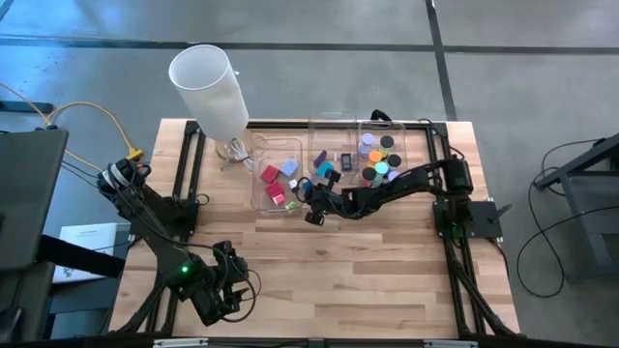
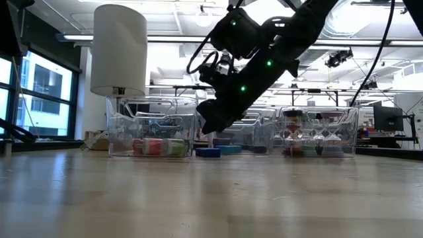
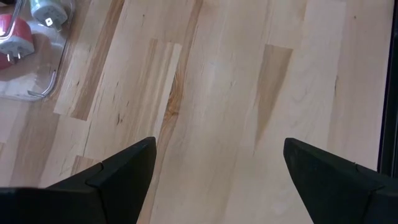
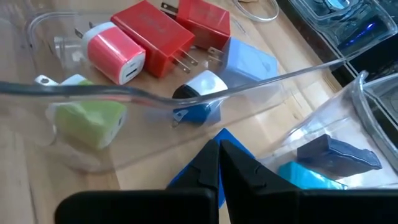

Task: Pick & Place Office items
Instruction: Put the blue digital clock into the middle transparent bin

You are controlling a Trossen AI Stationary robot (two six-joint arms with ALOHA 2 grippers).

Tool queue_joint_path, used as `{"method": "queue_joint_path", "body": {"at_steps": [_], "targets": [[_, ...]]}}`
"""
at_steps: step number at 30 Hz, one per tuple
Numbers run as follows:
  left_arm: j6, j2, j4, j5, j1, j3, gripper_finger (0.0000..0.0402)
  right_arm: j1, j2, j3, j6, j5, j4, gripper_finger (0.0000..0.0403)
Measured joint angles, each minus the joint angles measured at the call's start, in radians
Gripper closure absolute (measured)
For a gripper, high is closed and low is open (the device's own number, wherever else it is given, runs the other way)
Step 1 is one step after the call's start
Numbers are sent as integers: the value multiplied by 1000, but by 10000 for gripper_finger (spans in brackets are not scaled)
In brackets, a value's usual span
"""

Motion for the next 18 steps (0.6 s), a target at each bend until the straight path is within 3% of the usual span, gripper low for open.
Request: {"method": "queue_joint_path", "body": {"at_steps": [18], "targets": [[-7, 0, 3, 2, 0, 0, 57, 65, 11, -1, -72, 91, 3, 401]]}}
